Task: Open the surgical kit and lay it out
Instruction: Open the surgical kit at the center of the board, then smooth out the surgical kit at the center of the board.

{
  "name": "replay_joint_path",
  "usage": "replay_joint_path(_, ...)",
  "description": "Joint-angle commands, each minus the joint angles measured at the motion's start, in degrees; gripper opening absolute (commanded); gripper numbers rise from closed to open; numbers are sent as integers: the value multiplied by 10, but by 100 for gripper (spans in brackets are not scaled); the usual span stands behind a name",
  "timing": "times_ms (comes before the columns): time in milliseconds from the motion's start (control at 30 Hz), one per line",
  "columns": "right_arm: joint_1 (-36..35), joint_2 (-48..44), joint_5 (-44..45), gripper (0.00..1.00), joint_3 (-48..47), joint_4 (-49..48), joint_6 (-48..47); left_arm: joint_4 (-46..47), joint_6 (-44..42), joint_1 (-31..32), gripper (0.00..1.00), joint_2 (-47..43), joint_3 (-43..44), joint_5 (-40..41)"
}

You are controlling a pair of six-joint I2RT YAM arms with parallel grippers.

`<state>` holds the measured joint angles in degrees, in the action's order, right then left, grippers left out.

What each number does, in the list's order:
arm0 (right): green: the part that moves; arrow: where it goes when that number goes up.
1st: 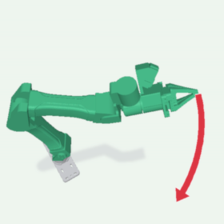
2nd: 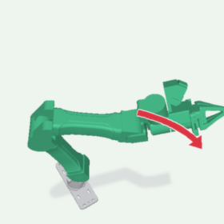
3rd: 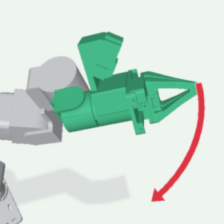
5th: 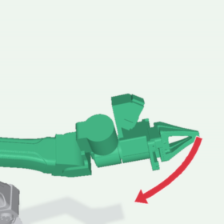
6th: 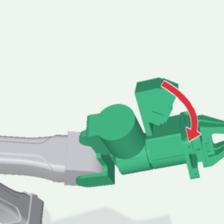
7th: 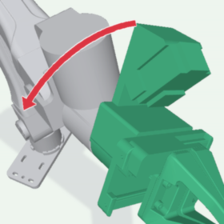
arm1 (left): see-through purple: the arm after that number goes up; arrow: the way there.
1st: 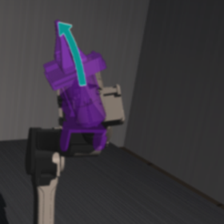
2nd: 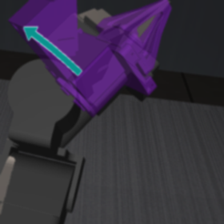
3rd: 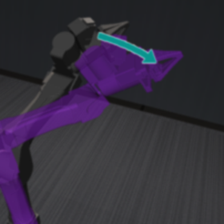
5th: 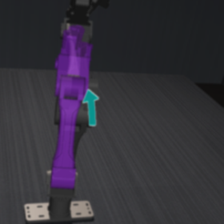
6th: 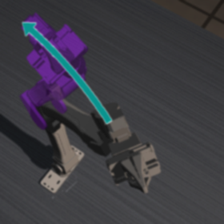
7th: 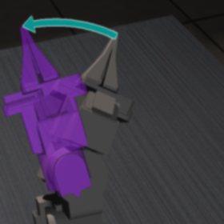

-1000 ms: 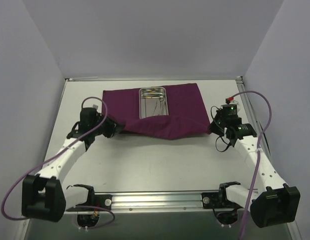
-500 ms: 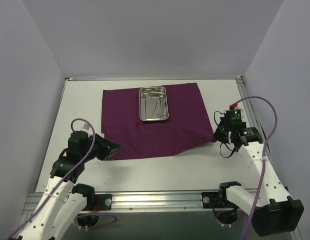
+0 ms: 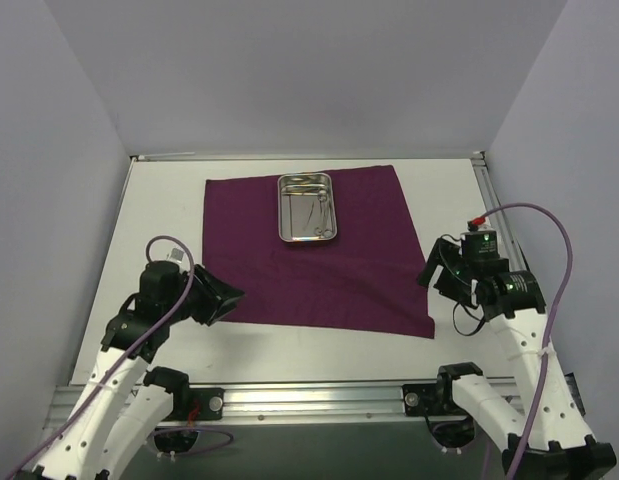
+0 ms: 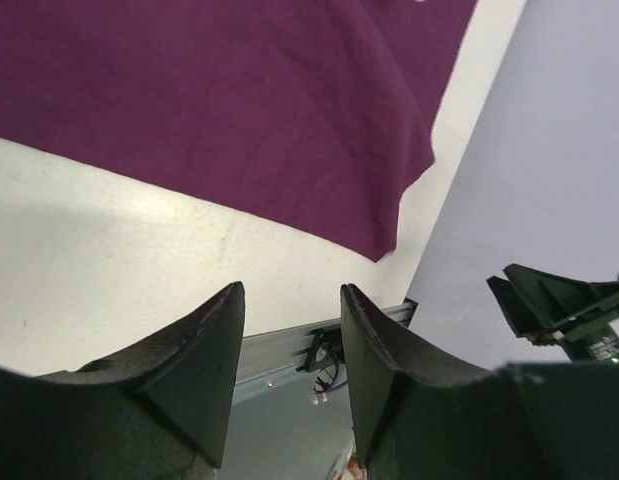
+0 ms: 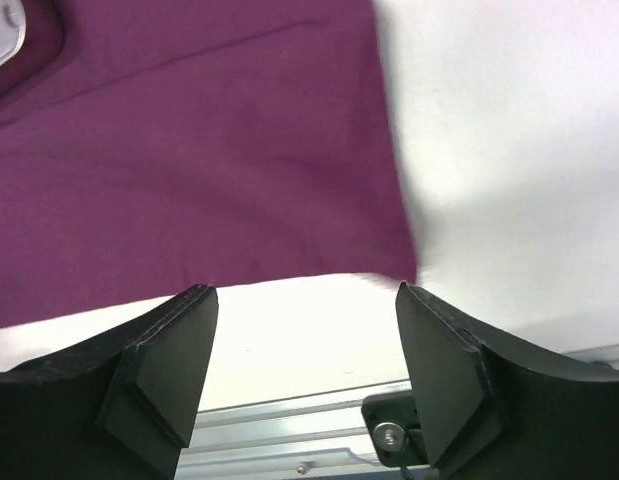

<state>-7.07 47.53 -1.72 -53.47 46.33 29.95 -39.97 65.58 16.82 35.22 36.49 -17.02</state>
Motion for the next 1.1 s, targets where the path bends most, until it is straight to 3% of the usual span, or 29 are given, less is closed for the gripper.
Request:
replay_joint_path(0,-1,68,-57,76,-32,-35,-22,71,-26,2,52,71,16,15)
replay_joint_path(67,-4,92,-93,75,-44,-88,-17,106,-30,1,49,115,14,12)
replay_joint_path(167,-22,127,-143,64,-37,-193,-7,149,-50,3,23,205,37,17)
replay_joint_path(200,-32,148,-160,50,-31,-220,-2,171,-52,3,3,242,41,19)
replay_joint_path(300,-101,204,-168,16,-25,-309,19,187,-73,1,2,308,70,28)
replay_joint_path(333,-150,222,-164,12,-36,-341,24,190,-81,1,2,324,78,43)
replay_joint_path(567,-339,399,-92,0,-97,-423,10,219,-83,-13,2,455,112,45)
replay_joint_path(800,-399,517,-65,0,-77,-512,1,235,-64,-11,2,499,86,73)
replay_joint_path(1067,-453,571,-34,0,-45,-539,2,205,-38,4,2,525,67,95)
